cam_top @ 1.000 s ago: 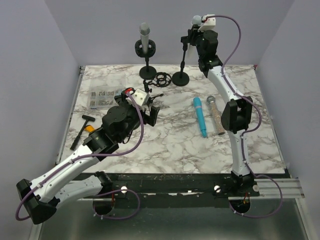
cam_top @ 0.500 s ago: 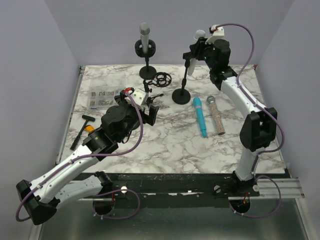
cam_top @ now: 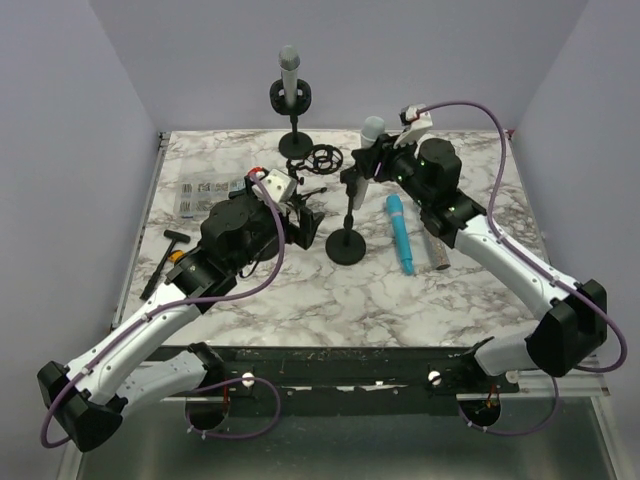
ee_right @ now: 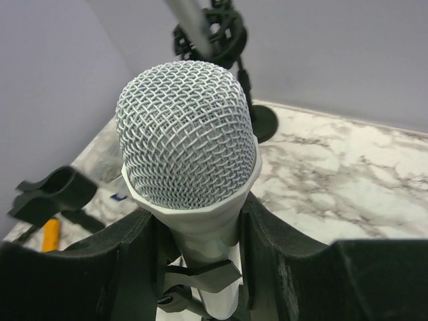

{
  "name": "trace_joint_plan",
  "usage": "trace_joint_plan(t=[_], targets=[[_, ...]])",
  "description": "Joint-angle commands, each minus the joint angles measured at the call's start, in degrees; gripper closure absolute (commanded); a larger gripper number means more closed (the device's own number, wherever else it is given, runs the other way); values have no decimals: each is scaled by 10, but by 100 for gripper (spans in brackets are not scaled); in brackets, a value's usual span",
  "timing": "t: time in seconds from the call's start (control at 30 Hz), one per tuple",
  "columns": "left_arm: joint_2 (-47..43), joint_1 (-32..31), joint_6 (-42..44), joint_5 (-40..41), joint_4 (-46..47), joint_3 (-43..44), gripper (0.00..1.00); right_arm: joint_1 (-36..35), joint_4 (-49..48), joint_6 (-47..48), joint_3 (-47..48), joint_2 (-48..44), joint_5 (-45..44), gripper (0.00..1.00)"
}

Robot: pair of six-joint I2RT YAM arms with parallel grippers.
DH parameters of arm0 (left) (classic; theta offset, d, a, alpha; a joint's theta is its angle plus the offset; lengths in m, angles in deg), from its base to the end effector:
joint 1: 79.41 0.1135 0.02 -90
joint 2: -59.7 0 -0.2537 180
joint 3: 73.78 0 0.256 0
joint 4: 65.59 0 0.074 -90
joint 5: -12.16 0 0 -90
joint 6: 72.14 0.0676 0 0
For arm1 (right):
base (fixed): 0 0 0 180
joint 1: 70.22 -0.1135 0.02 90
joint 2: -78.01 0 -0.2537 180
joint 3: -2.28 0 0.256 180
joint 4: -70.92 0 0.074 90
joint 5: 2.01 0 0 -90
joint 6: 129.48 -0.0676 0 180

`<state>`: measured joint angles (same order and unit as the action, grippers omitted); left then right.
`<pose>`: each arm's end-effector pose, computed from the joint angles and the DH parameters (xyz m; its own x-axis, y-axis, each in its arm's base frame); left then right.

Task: Remove the microphone from the stand

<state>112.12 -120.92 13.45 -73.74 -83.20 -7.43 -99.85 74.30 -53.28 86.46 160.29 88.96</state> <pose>0.1941 -0.1653 0.3671 -0.0946 -0.0187 -0.9953 0.6021 0.7951 -0.0722 0.3326 0.1905 0.3697 -0.1432 0.1929 -0.9707 -0.4890 0.8389 0.2389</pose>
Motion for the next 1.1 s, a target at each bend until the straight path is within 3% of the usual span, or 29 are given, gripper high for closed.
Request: trace_joint_plan(t=[0.0,0.27,0.47,0.67,0.77,0.87,0.9,0.93,0.97,1.0,1.07], targets=[[23,4,-12,-92,-3,29,1,-75,49,-56,-25,-61,-50,91],[53,5,-16,-167,-6,43,7,-199,83,-81,-58,-79,-176,90],[69,4,-26,-155,-22,52,12,-218,89,-86,-54,-75,-211,90],[74,3,-31,-132,-32,57,10,-224,100,-78,-42,-80,-225,90],[80,3,-29,-123,-32,59,15,-233,96,-77,-42,-80,-231,89],[89,3,-24,-118,-37,65,31,-245,97,-74,-34,-73,-233,89],[91,4,-23,-116,-38,67,43,-251,100,-72,-30,-69,-237,89],[93,3,-20,-118,-39,69,62,-258,101,-69,-24,-66,-241,89],[95,3,-15,-119,-41,71,90,-266,101,-64,-19,-63,-246,89],[96,4,-13,-116,-44,72,100,-270,109,-63,-11,-61,-254,89],[98,5,-1,-117,-49,72,100,-271,126,-67,-2,-61,-278,89]])
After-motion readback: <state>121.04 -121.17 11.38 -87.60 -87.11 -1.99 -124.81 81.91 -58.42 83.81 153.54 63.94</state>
